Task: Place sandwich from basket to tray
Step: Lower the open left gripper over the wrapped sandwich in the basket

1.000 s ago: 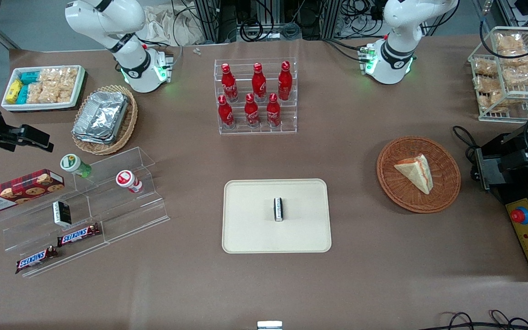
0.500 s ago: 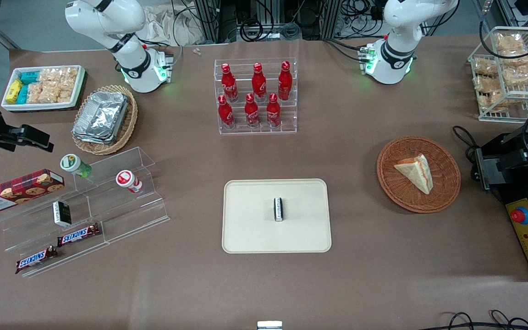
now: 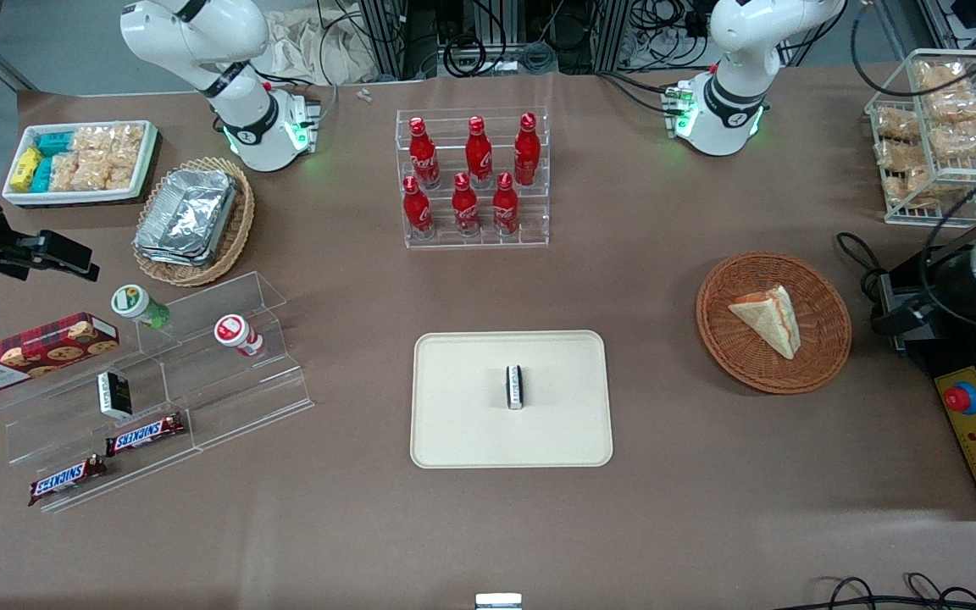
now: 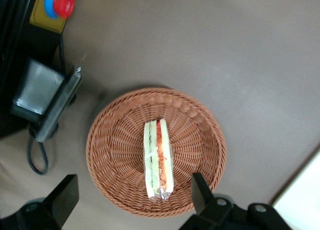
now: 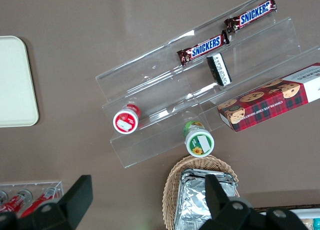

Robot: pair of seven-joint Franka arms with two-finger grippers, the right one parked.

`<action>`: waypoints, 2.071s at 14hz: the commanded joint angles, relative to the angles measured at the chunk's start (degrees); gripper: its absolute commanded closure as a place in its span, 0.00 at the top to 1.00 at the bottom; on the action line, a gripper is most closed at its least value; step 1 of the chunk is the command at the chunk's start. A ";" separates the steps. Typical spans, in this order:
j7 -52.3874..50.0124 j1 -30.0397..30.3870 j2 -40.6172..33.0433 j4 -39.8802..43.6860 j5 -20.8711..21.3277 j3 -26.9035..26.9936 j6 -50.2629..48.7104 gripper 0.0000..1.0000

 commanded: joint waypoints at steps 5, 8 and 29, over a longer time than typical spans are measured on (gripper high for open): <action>-16.27 -1.05 -4.37 -15.07 -0.63 -1.20 14.19 1.00; -19.10 -3.43 -3.76 -15.25 -0.37 -1.39 14.99 1.00; -22.27 -3.70 0.02 -33.52 -0.46 -1.91 44.07 1.00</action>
